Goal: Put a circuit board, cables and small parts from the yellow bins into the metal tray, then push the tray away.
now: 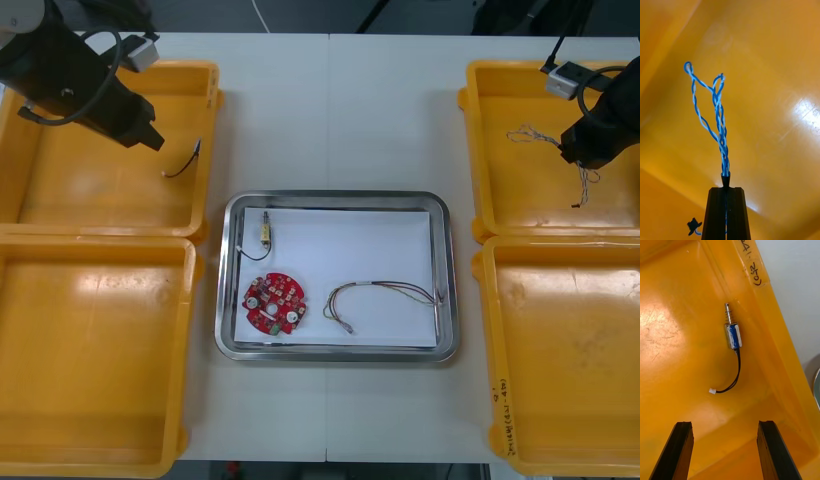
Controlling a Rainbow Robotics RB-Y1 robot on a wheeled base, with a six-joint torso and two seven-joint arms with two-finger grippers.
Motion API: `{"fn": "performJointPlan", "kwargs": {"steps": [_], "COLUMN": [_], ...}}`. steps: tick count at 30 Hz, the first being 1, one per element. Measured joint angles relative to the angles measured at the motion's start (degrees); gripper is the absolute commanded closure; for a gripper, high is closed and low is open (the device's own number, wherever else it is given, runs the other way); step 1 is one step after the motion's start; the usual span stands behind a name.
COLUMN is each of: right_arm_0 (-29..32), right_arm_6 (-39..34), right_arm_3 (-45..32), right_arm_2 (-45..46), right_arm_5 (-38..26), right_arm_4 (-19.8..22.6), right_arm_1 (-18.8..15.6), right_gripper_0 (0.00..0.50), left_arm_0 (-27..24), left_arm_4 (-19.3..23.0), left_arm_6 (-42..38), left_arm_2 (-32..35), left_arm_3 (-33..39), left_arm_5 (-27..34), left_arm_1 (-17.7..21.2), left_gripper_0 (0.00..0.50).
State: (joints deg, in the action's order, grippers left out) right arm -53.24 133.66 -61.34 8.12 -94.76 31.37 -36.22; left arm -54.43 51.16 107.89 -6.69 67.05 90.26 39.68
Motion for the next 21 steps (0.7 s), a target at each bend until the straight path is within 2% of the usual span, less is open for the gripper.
{"fn": "performJointPlan", "kwargs": {"steps": [10, 18, 21], "right_arm_0": [0.0, 0.31, 2.11], "right_arm_6": [-0.06, -0.07, -0.08], "right_arm_3": [-11.24, -19.18, -25.08], "right_arm_2": [0.87, 0.87, 0.87], "right_arm_5": [-13.45, -14.84, -14.94], "right_arm_4": [-1.03, -0.95, -0.74], "right_arm_1": [0.0, 0.03, 0.08], "right_gripper_0": [0.5, 0.5, 0.5], "left_arm_0": [0.01, 0.01, 0.01], "left_arm_4": [0.45, -1.15, -1.73], "left_arm_6": [1.22, 1.25, 1.27], "left_arm_2": [0.0, -0.01, -0.03], "left_arm_3": [-6.91, -8.03, -8.21], "left_arm_5": [-5.87, -10.04, -11.07], "left_arm_1": [-0.49, -2.72, -3.41], "left_gripper_0": [0.0, 0.0, 0.0]}}
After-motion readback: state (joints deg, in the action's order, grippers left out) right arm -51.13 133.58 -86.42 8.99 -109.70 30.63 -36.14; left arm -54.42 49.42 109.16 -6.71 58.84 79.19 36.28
